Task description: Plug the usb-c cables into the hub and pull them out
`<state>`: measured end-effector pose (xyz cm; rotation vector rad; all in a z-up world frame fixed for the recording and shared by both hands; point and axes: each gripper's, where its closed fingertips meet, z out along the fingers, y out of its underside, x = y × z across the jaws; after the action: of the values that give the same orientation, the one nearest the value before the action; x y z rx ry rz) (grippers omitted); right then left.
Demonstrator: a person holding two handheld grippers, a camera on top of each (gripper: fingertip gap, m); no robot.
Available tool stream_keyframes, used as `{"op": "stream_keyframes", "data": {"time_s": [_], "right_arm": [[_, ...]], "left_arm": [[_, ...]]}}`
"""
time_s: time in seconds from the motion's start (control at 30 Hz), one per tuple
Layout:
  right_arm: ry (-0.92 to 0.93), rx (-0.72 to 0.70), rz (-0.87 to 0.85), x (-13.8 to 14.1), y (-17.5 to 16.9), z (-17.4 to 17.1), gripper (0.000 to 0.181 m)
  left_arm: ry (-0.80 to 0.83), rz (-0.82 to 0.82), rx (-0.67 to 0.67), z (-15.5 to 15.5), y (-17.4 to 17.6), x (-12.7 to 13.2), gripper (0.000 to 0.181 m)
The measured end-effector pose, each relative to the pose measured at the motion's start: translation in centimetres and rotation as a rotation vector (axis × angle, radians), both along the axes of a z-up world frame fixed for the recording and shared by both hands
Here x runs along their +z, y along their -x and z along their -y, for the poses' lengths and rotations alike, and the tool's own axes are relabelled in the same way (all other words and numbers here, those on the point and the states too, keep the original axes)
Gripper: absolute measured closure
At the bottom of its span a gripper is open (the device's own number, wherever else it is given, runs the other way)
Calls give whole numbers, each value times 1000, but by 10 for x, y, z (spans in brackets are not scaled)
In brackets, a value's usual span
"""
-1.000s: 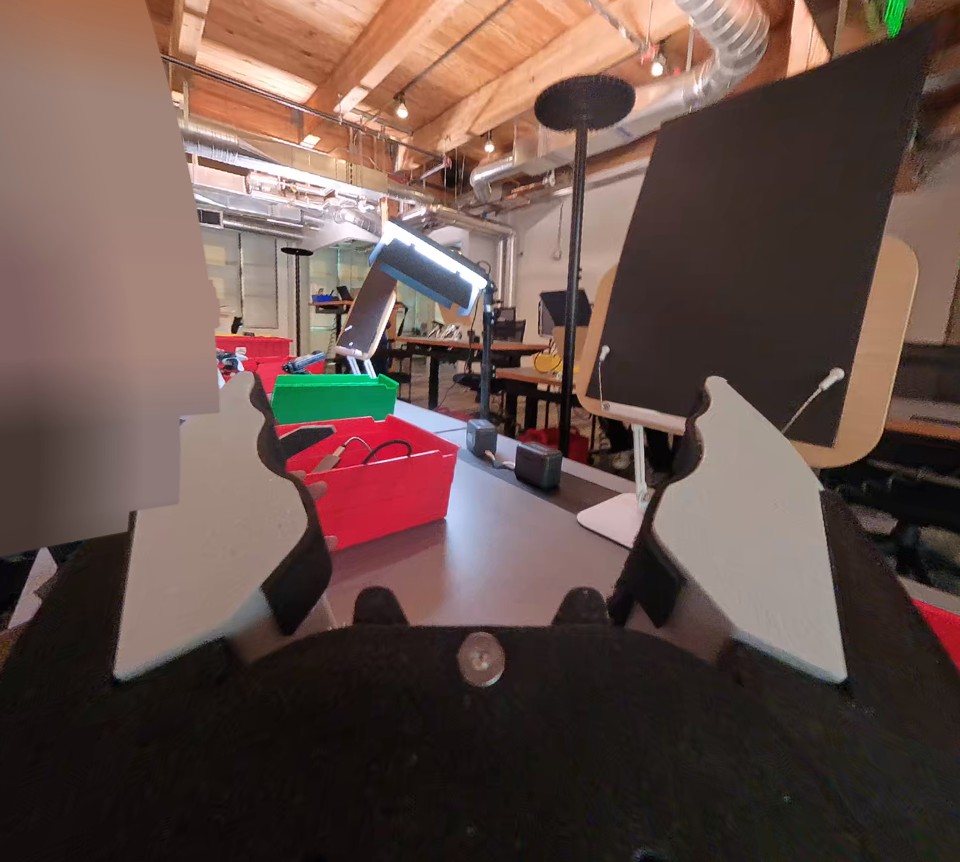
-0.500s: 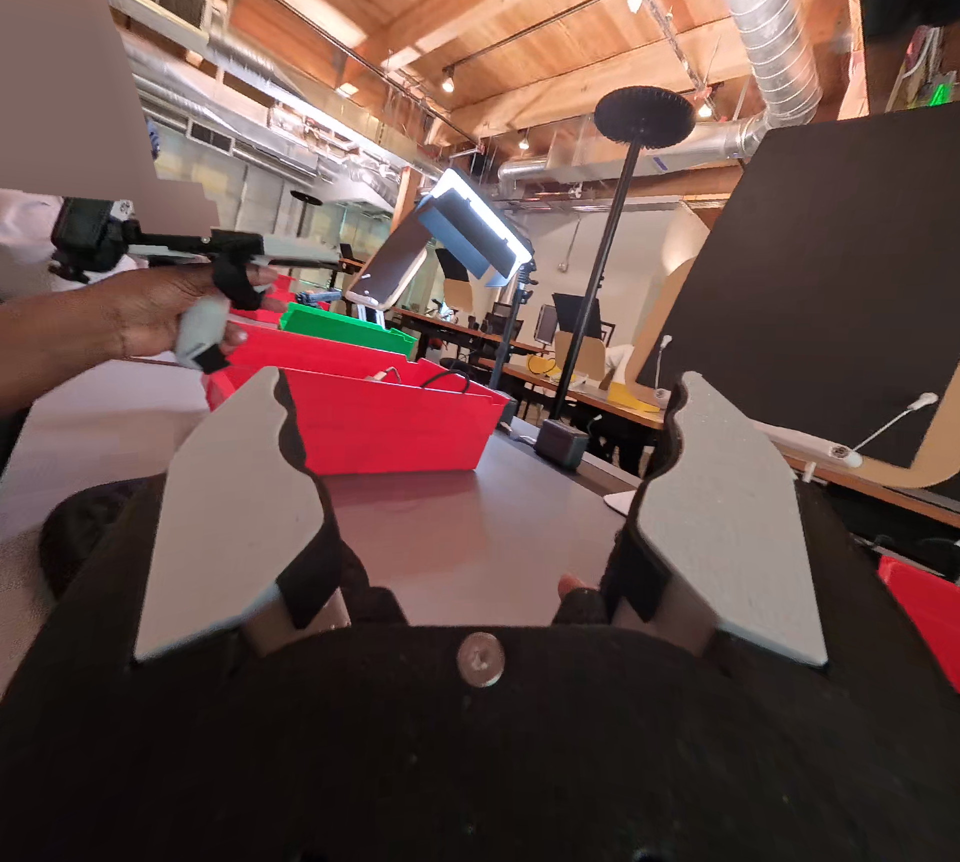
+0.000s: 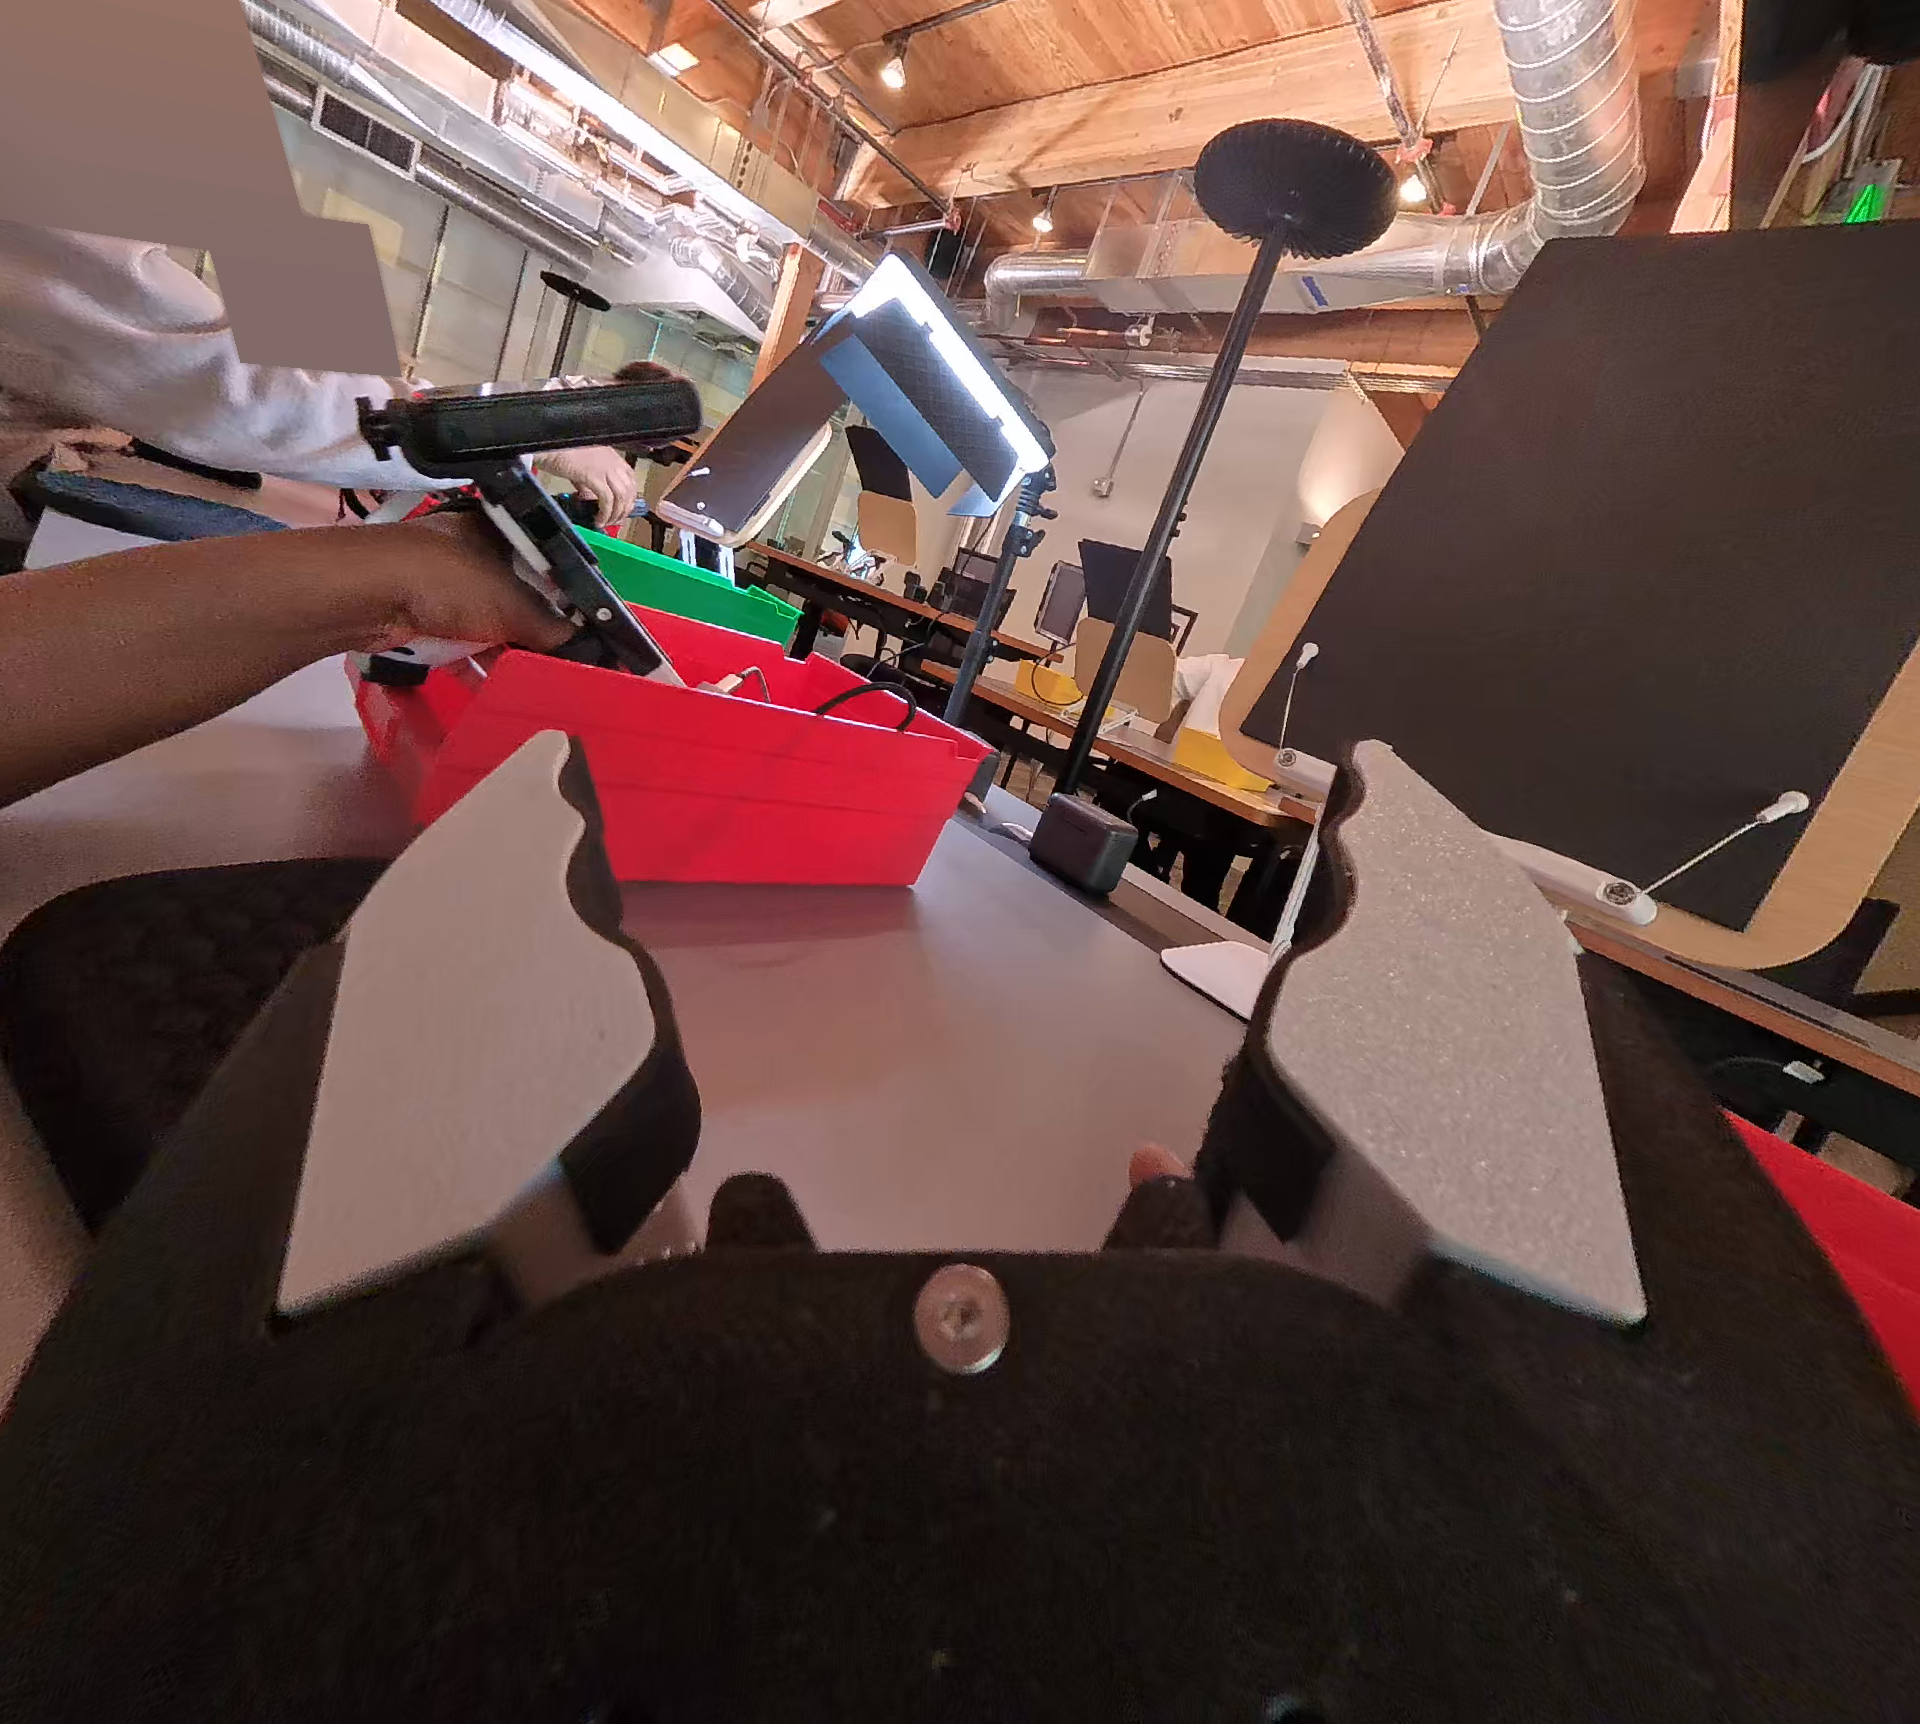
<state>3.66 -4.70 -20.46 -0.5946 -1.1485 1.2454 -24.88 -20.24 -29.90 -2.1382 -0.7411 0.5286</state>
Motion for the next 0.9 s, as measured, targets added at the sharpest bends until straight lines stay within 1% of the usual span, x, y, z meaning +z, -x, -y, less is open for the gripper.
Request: {"op": "stream_keyframes", "data": {"time_s": [0.17,0.27,0.3,0.37,0.43,0.5,0.6,0.67,0.73,0.83,0.9], "right_arm": [[-23,-8,20,-4,3,1,54],[-44,-11,37,-7,4,3,55],[-54,-13,41,-8,5,4,55],[-77,-19,55,-12,6,5,57],[-101,-22,73,-16,8,7,58],[-129,-29,87,-19,10,9,58],[-150,-37,97,-21,11,9,57],[-143,-39,96,-21,10,8,58],[-132,-42,90,-19,10,7,59],[-121,-58,67,-15,7,4,63],[-112,-86,26,-8,3,-1,78]], "left_arm": [[95,43,9,-7,6,-14,132],[210,57,41,-2,13,-29,134],[237,59,38,-2,14,-32,137],[245,4,44,-3,16,-28,142],[204,-85,52,-3,19,-15,148],[128,-202,57,0,21,6,154],[-3,-398,62,9,19,48,159],[-111,-515,47,13,10,77,160],[-229,-578,6,12,-5,102,160],[-342,-609,-68,6,-31,126,161],[-416,-618,-133,-3,-53,141,162]]}}
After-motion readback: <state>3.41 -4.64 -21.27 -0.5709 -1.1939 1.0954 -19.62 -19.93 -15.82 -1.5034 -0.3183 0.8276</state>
